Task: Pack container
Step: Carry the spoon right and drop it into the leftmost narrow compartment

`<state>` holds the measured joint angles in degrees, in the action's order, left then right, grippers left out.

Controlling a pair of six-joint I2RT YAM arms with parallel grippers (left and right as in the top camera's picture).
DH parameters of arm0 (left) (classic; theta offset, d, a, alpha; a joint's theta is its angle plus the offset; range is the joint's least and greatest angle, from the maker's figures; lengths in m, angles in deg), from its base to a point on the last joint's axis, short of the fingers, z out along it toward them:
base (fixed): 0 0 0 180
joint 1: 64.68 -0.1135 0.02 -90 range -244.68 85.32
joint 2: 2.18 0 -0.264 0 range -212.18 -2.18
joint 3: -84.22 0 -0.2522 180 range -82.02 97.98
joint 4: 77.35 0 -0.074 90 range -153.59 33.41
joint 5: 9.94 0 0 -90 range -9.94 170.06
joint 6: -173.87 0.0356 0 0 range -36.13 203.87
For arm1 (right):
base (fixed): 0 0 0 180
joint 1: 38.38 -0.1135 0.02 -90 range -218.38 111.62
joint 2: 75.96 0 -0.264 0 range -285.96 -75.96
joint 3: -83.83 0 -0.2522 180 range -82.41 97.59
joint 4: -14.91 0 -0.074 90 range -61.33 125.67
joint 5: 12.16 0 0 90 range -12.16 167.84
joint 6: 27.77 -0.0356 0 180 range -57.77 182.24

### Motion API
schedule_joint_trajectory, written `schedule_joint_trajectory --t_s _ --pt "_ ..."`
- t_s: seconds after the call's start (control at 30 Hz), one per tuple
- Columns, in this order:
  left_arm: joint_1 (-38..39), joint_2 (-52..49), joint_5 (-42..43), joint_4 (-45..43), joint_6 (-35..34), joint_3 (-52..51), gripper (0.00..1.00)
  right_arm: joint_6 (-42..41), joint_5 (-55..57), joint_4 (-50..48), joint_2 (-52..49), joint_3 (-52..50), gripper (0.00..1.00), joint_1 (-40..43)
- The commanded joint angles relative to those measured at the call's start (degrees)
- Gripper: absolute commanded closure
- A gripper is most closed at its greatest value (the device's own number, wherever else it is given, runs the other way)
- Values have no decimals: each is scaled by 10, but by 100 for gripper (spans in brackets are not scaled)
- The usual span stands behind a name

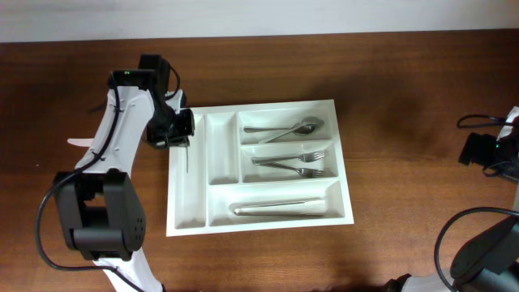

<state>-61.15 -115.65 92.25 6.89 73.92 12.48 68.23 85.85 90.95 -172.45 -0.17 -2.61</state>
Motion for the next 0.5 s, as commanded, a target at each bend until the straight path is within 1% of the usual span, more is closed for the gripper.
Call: schedule_joint_trajectory --t_s 0.0,0.07,0.13,0.2,0.23,0.3,0.33,0.4,0.47 --pt "-2 3 0 1 -11 -22 98 -5 -1 -2 4 -1 1 3" --pt "-2 3 0 2 -11 -27 95 -5 -1 -2 4 -1 1 2" --pt "-2 3 0 2 -11 -27 87 -5 -1 -2 4 -1 1 3" --pt "-2 3 0 0 -11 -27 86 -5 -1 -2 4 -1 1 3" --pt "-2 3 0 -1 -11 -27 84 -5 -1 -2 4 -1 1 3" --pt "-2 3 0 -4 -11 -27 72 -5 -1 -2 4 -1 1 3" --pt "-2 3 0 -8 -11 -27 69 -5 -1 -2 4 -1 1 3" --pt "-2 3 0 -19 -11 -27 66 -5 -1 -2 4 -1 1 3" --pt "-3 3 0 -31 -11 -24 66 -5 -1 -2 4 -1 1 3"
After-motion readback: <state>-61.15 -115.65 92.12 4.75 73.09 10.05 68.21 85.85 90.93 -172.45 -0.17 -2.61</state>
